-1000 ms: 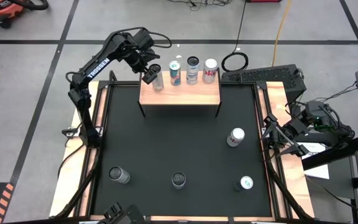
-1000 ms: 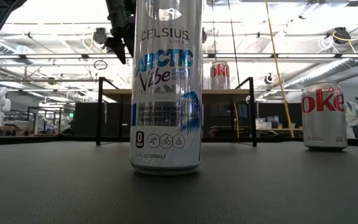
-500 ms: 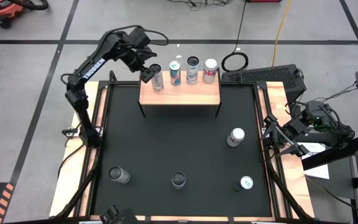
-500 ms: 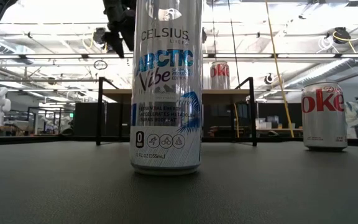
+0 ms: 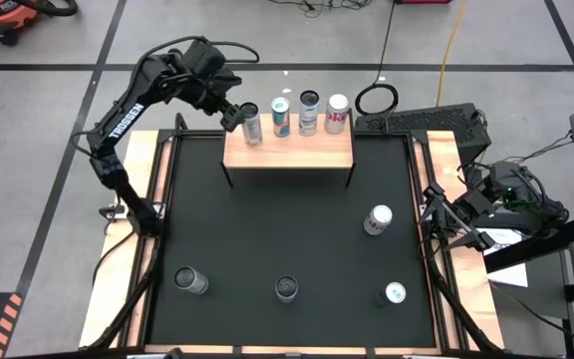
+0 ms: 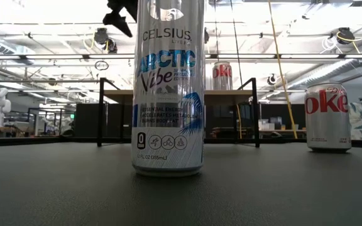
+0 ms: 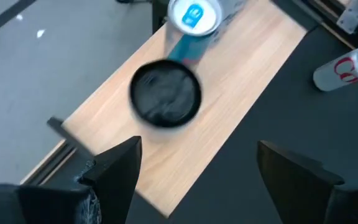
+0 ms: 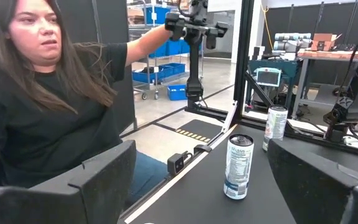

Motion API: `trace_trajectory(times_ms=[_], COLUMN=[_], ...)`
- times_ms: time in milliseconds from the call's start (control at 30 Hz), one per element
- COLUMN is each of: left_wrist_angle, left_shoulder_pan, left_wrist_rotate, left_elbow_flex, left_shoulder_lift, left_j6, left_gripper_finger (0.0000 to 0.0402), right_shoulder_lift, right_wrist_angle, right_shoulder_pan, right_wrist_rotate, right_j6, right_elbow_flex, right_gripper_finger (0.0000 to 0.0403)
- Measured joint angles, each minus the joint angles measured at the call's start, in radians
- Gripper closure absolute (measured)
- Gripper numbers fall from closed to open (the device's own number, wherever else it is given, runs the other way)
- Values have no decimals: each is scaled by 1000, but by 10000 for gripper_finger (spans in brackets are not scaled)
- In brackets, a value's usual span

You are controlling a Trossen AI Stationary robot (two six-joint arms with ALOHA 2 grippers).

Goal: Place canned beverage on shelf
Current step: Adjust the white and black soda can

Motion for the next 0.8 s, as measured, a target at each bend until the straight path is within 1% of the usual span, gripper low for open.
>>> trace_trajectory(times_ms=[133,400,467,800], left_wrist_angle=[31,37,37,37], left_shoulder_pan=[-25,-60,-66,-81], left_wrist_rotate=[1,1,1,-6], left_elbow_flex=[0,0,0,0], left_shoulder_lift=[6,9,10,10], left_j6=[0,3,17,57], left_gripper_finger=[85,85,85,85], right_shoulder_lift=[0,0,0,0], right_wrist_angle=[55,209,240,253], right_shoulder_pan=[0,0,0,0], right_wrist_rotate=[0,-3,-4,-3], right_j6=[-3,-4,18,70], right_elbow_flex=[0,0,0,0], right_gripper_finger=[57,57,57,57])
